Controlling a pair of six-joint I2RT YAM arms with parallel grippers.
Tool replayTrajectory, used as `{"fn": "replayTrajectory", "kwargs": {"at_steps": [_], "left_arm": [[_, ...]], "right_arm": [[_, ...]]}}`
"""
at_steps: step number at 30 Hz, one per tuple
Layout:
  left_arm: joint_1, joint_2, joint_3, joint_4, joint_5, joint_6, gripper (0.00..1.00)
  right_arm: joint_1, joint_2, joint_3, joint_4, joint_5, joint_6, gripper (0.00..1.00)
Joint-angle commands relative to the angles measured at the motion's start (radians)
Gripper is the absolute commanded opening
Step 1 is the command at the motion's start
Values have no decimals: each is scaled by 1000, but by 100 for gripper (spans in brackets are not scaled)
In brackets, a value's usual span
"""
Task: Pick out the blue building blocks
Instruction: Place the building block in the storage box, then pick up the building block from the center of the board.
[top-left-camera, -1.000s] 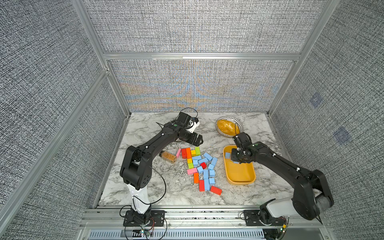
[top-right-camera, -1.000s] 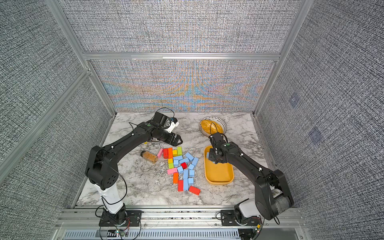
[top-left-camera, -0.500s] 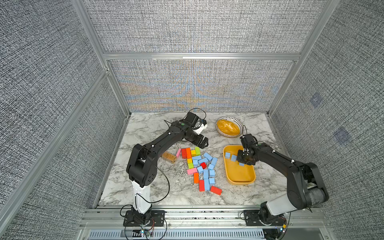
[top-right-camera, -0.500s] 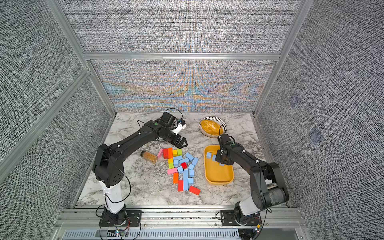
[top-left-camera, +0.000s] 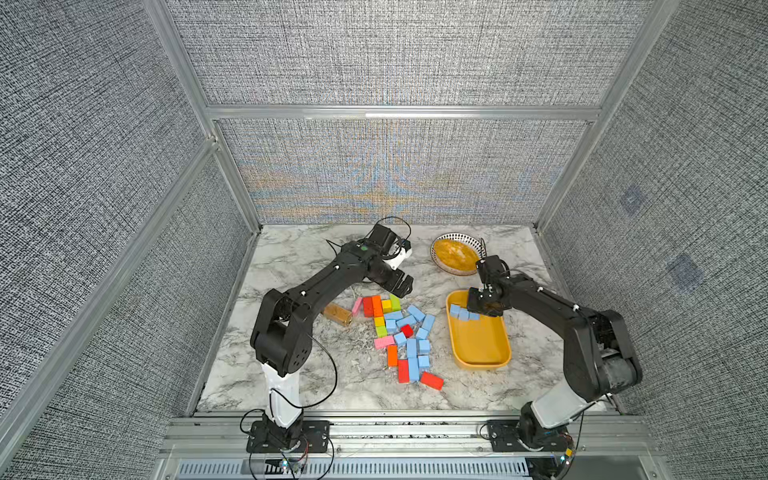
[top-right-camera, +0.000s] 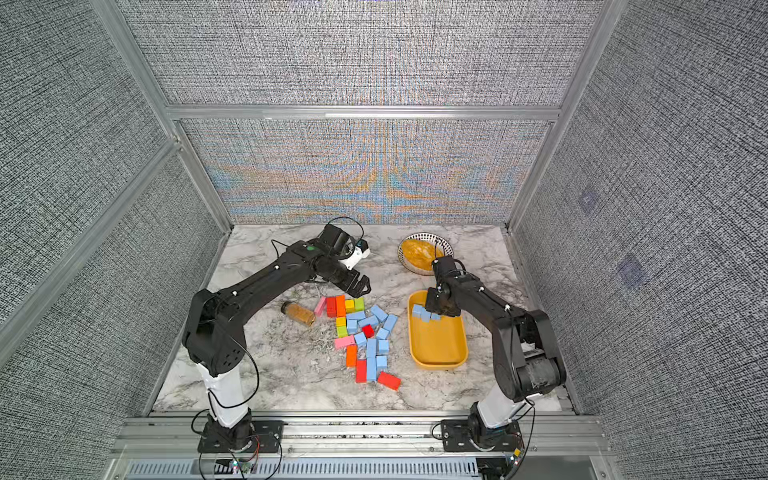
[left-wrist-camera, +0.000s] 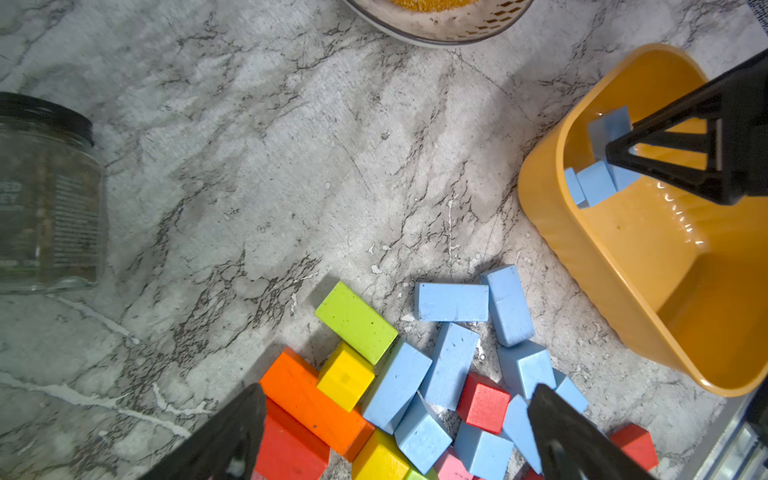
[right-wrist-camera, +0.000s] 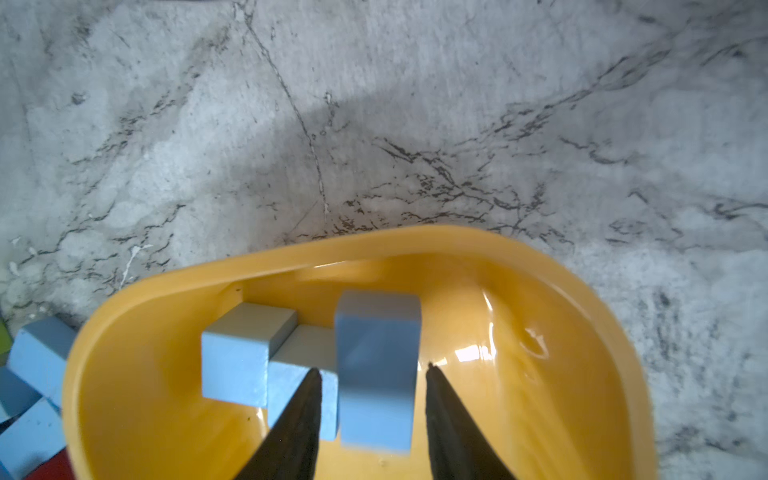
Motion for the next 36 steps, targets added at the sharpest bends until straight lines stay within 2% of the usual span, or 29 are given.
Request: {"fn": "replayTrajectory", "kwargs": {"at_steps": [1,8,12,15,19,23,28,31,36], "left_arm": [[0,-19,-2,-14,-48,-8,100],[2,-81,-34,-15,-116,-40,100],[12,-135,-86,-6,-117,-67,100],[34,-183,-148,4,-109,-86,100],[97,-256,-270,28,-108,-109,100],[221,-354,-412,41,-81,-168,100],[323,-495,-551,64,-111,-161,100],[336,-572,-627,90,-123,-165,100],[350,-668,-707,131,-62,-221,100]], "right_arm": [[1,-23,39,-59,12,-11,44],[22,-82,138,-160,21,-10,46],[115,-99,168,-163,7,27,46],[234,-72,207,-159,14,70,46],[366,10,283,-173,26,116,46],[442,117,354,-199,-3,133,48],[467,258,442,-224,-11,91,50],[462,346,488,-239,-3,33,51],[448,459,582,-294,46,7,52]]}}
